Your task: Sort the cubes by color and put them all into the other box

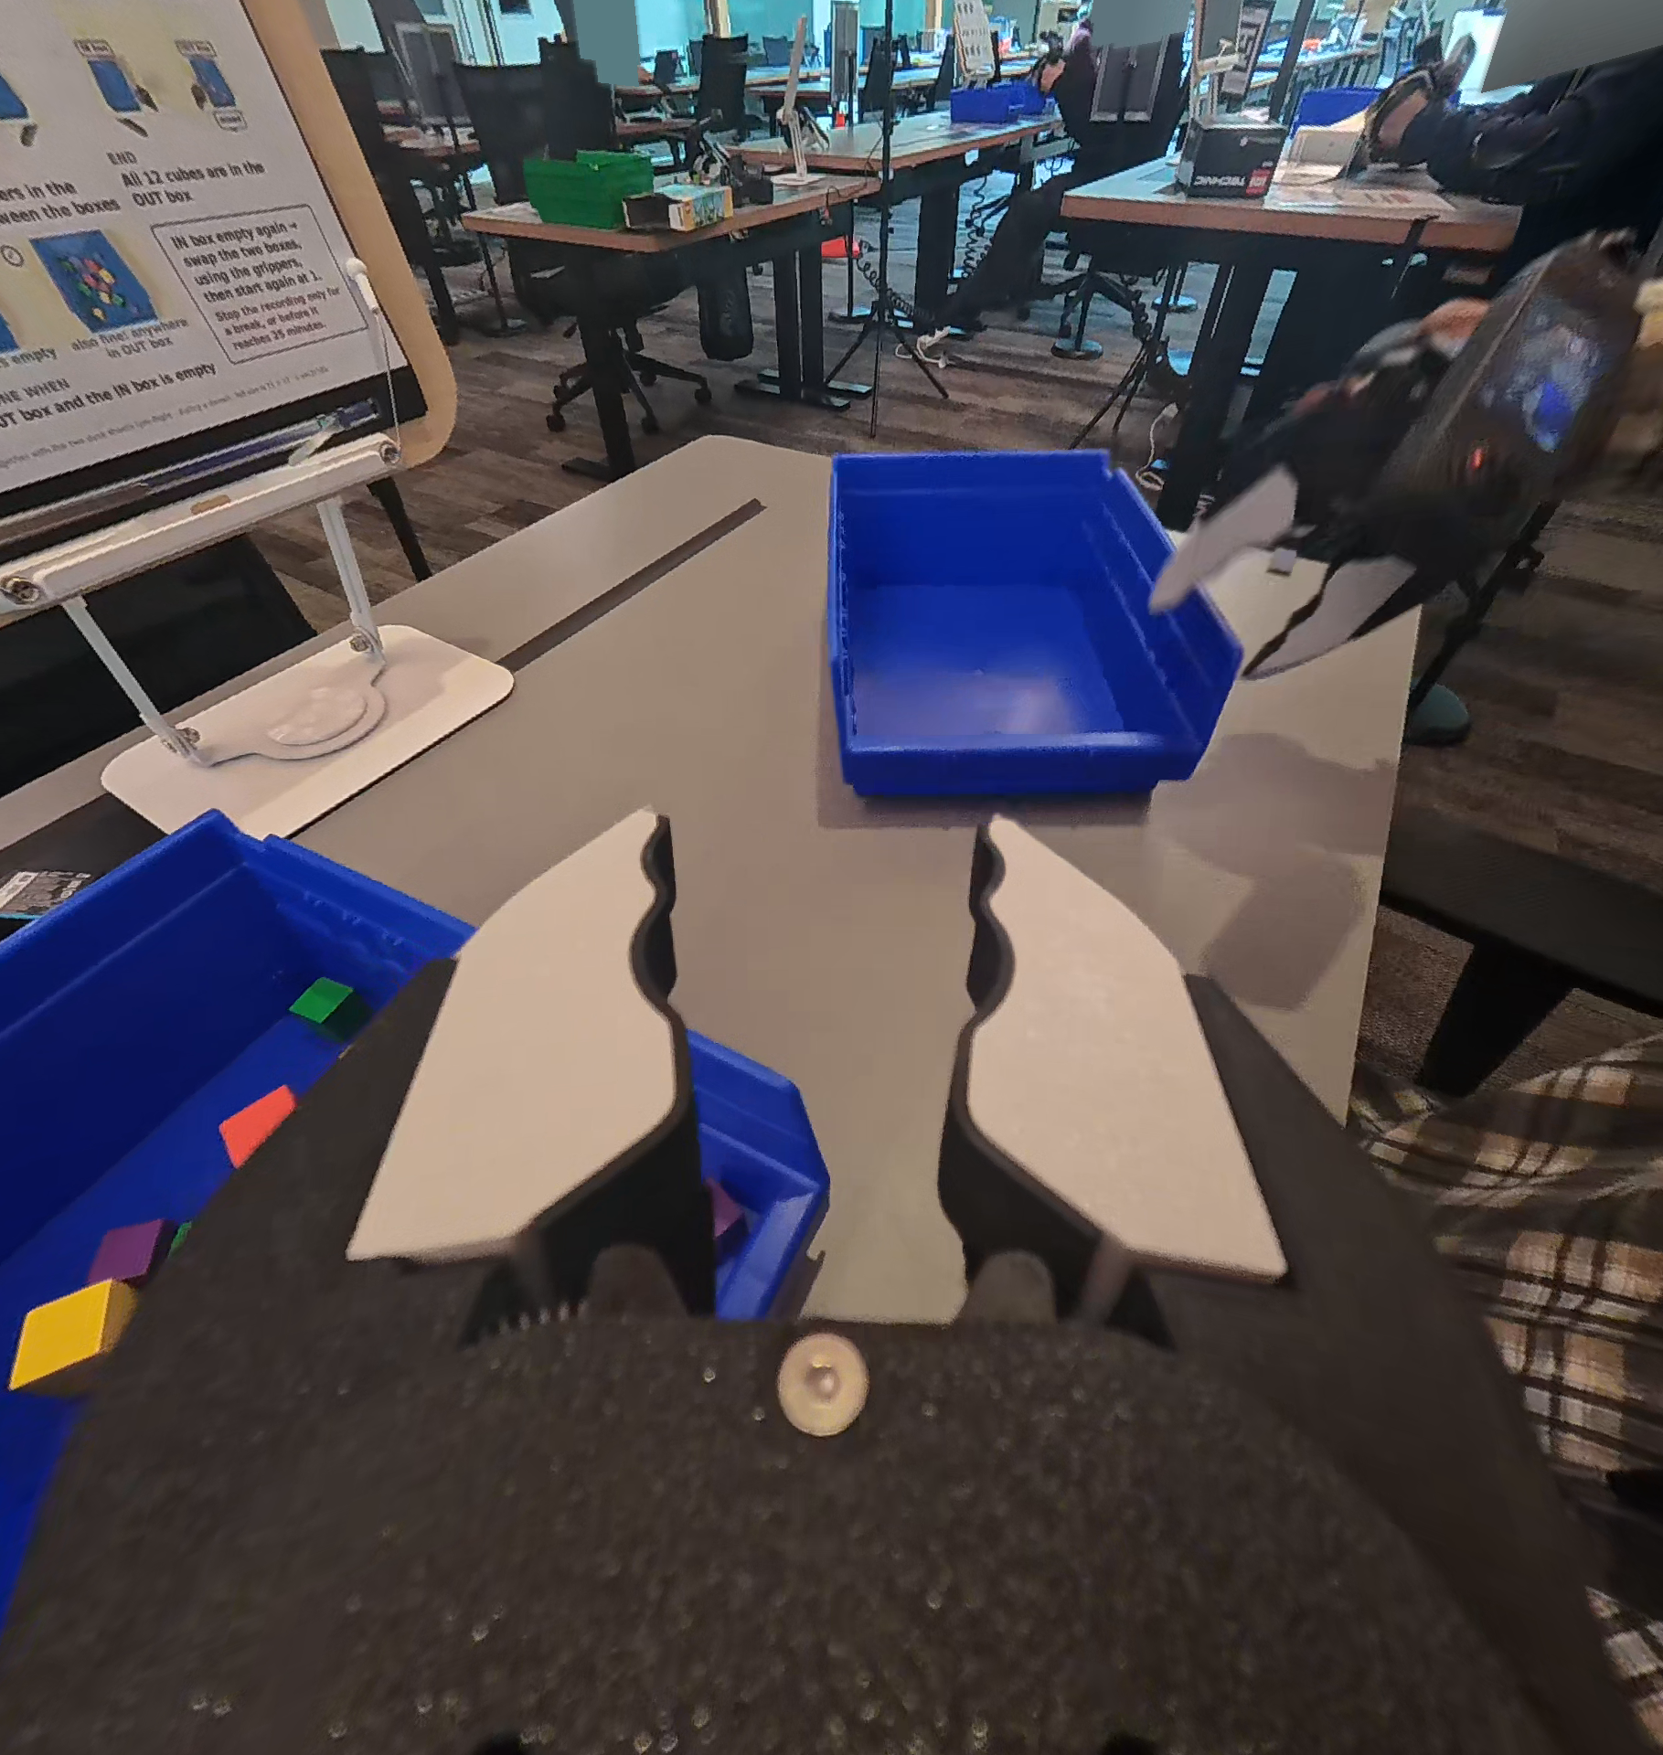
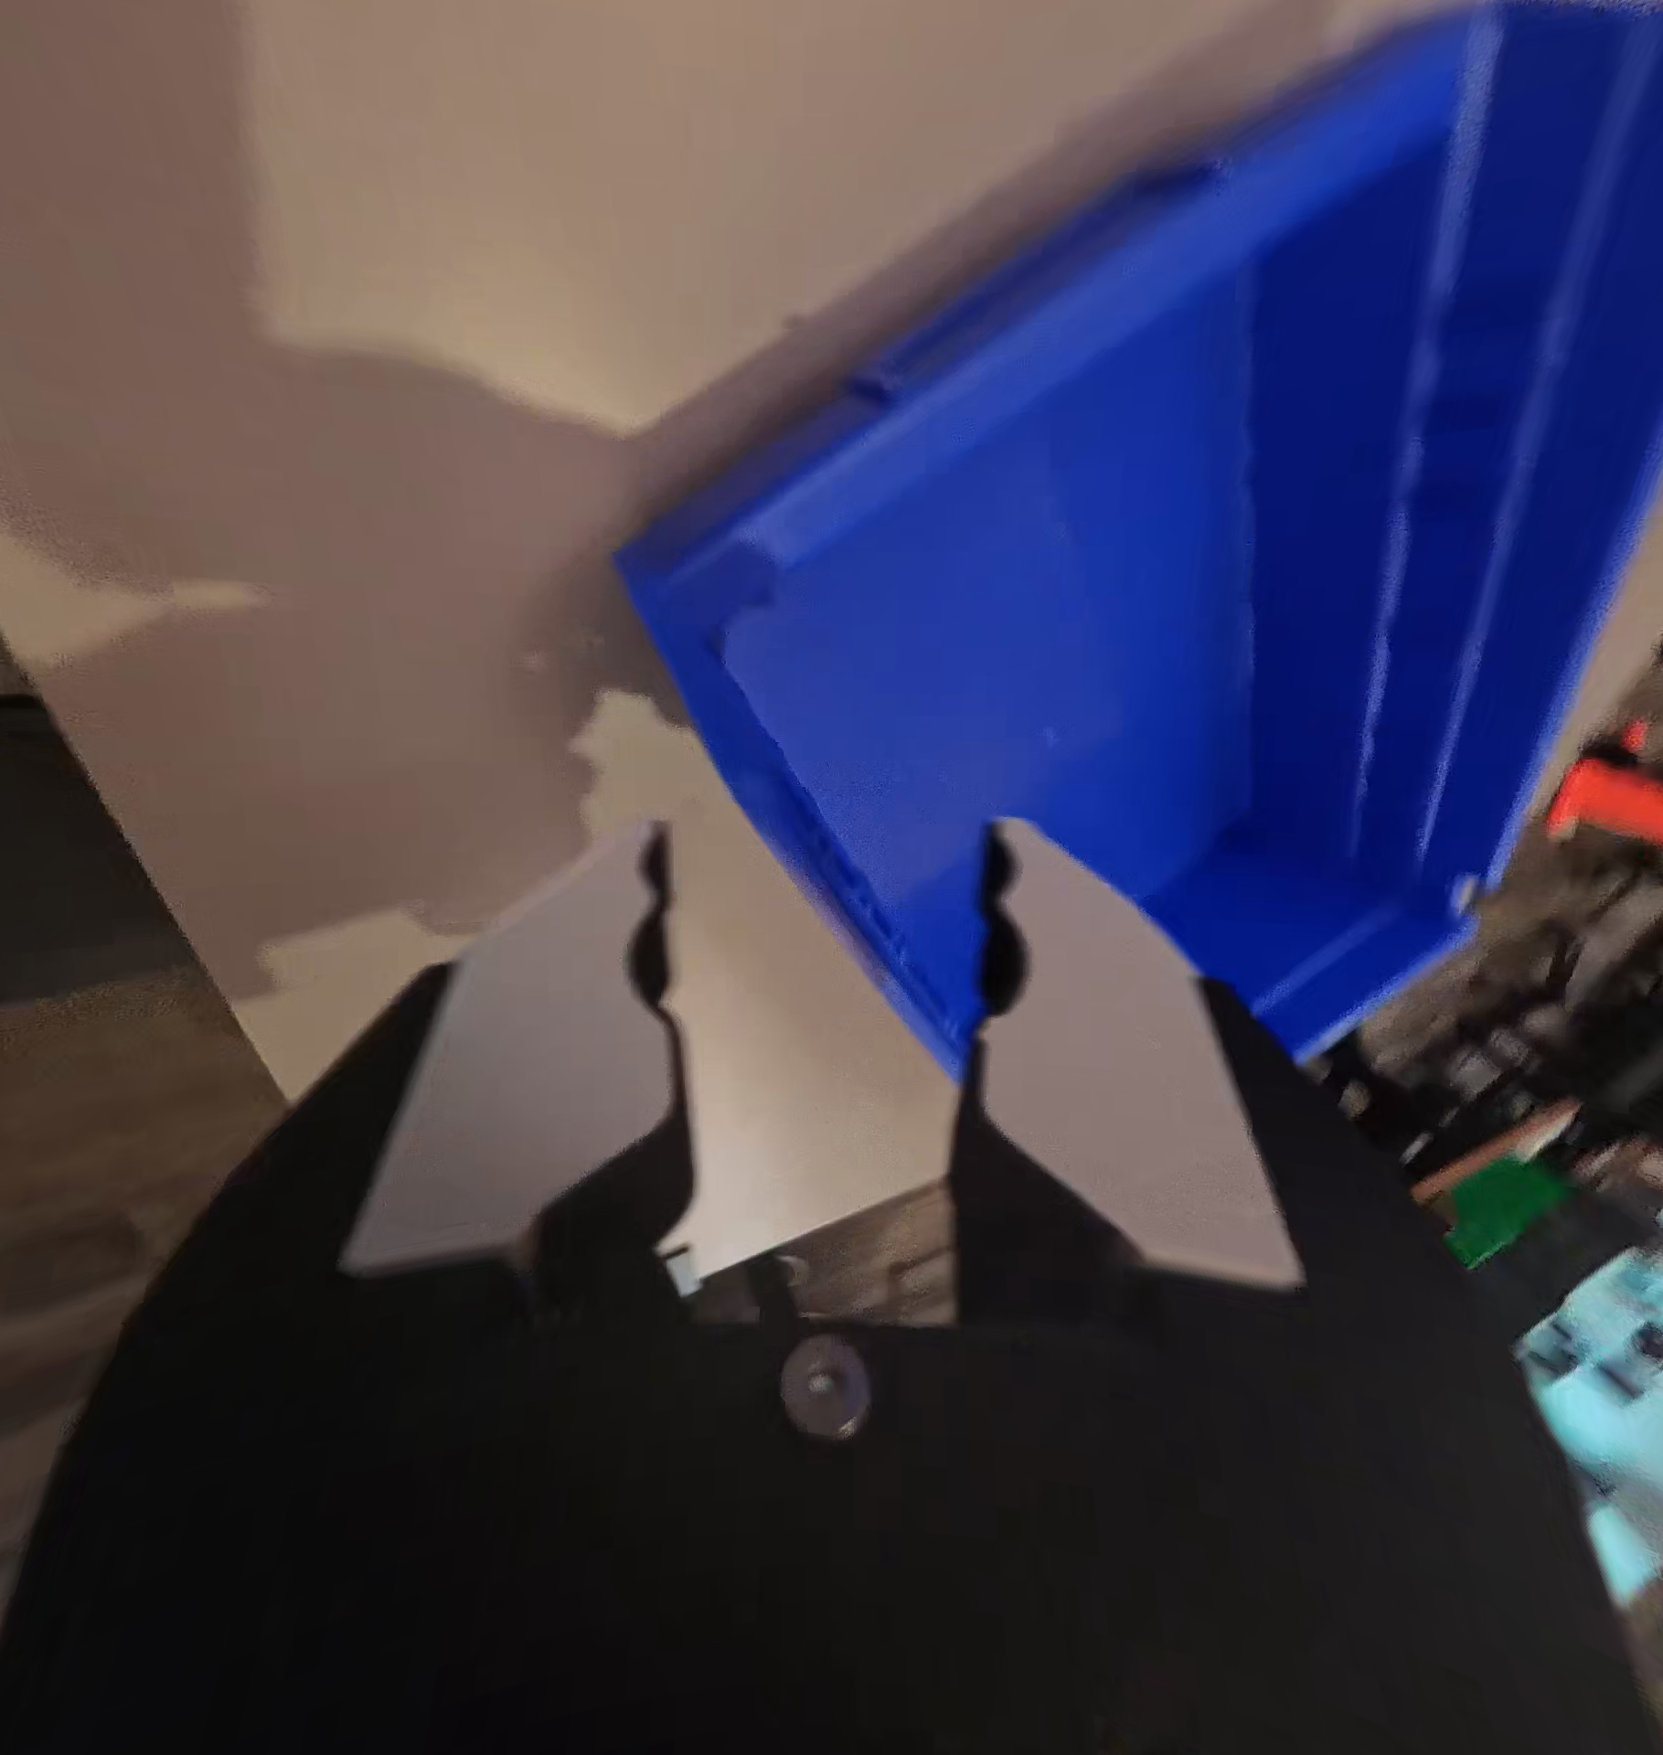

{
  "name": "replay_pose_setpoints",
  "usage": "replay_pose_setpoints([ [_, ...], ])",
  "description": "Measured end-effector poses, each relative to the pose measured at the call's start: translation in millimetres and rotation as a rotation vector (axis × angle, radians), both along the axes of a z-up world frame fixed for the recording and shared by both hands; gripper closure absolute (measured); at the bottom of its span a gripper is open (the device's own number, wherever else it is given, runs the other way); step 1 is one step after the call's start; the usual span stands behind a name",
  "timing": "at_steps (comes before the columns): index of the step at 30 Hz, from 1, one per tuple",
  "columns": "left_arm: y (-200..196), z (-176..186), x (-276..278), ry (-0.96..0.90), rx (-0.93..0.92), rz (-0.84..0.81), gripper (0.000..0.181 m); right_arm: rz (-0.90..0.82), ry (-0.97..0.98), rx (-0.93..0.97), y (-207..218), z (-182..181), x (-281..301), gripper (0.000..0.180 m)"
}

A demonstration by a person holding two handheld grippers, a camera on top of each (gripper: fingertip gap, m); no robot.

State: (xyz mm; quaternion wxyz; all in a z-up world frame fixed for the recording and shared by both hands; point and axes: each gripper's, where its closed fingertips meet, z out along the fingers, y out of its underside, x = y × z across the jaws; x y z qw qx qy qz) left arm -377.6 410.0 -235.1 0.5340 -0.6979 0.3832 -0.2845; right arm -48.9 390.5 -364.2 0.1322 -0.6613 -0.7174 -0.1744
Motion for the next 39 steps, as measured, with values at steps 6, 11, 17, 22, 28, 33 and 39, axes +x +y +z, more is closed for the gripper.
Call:
replay_pose_setpoints([
  [6, 2, -6, 2, 0.008, -0.032, 0.010, 0.120, -1.052, 0.558, -0.007, 21, 59, 75, 0.086],
  [11, -1, -8, 2, 0.022, -0.043, -0.004, 0.116, -1.683, 1.132, -0.320, 26, 48, 86, 0.098],
  [17, 0, -5, -7, 0.007, -0.039, 0.000, 0.117, -1.883, 1.113, -0.410, 30, 7, 78, 0.099],
  [22, 3, -5, -11, -0.014, -0.053, 0.002, 0.117, -1.923, 0.970, -0.445, 32, -16, 61, 0.112],
  [28, 7, -5, -15, -0.003, -0.039, 0.013, 0.117, -1.883, 0.817, -0.444, 34, -24, 64, 0.166],
  [33, 13, -9, -18, 0.009, -0.042, 0.030, 0.117, -1.866, 0.704, -0.386, 40, -25, 98, 0.168],
  [39, 16, -16, -13, 0.038, -0.047, 0.029, 0.117, -1.898, 0.686, -0.337, 58, -24, 152, 0.173],
])
